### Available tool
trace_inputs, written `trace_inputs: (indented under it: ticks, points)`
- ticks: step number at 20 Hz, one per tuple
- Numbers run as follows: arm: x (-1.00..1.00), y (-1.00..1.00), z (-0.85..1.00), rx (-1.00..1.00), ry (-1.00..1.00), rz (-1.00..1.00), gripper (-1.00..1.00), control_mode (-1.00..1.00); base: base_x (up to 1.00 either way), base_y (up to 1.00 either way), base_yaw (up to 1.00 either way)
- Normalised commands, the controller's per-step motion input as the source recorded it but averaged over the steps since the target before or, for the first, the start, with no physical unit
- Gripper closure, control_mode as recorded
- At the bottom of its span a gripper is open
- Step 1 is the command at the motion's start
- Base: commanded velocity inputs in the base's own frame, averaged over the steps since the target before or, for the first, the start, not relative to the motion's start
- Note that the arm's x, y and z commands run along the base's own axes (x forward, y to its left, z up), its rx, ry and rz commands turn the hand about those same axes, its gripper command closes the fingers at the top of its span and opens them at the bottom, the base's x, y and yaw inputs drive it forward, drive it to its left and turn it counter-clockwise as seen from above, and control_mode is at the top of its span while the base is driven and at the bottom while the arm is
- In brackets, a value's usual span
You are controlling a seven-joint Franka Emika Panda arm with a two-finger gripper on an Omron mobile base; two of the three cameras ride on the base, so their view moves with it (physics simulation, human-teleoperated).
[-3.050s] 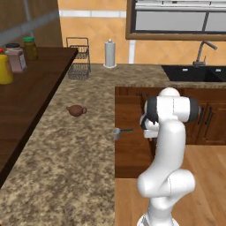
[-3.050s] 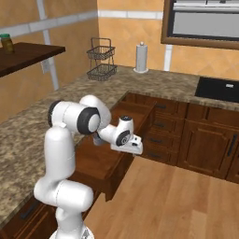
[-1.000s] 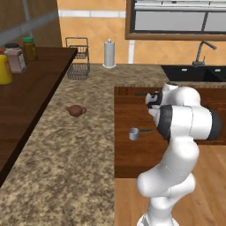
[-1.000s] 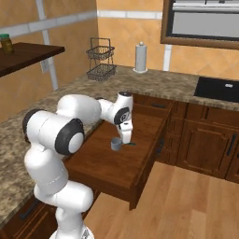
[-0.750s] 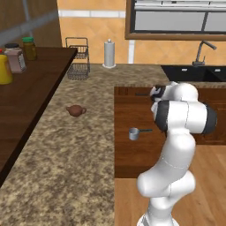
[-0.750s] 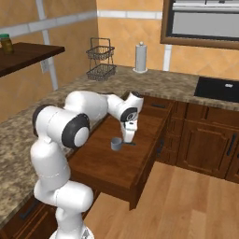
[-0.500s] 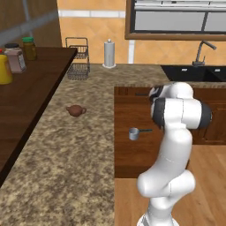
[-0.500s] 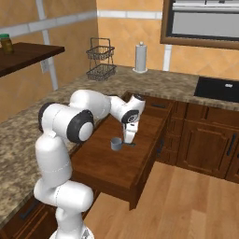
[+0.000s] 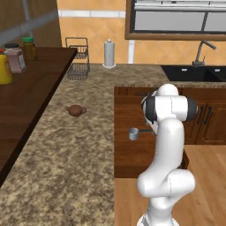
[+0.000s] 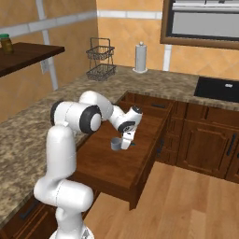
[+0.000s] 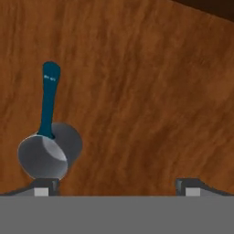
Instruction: Pick the measuring cup from the drawer and place it on the counter.
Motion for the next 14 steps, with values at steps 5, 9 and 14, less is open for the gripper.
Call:
trace_inputs:
  ticks: [5, 9, 14]
  points:
    - [0.77, 0.0, -0.31, 0.01, 0.03, -0.04, -1.0, -1.0, 0.0, 0.0, 0.0]
    - [0.5, -0.12, -0.44, 0.02, 0.03, 0.0, -1.0, -1.0, 0.0, 0.0, 0.0]
    - [0.45, 0.0, -0.55, 0.0, 0.0, 0.0, -1.0, -1.0, 0.0, 0.0, 0.0]
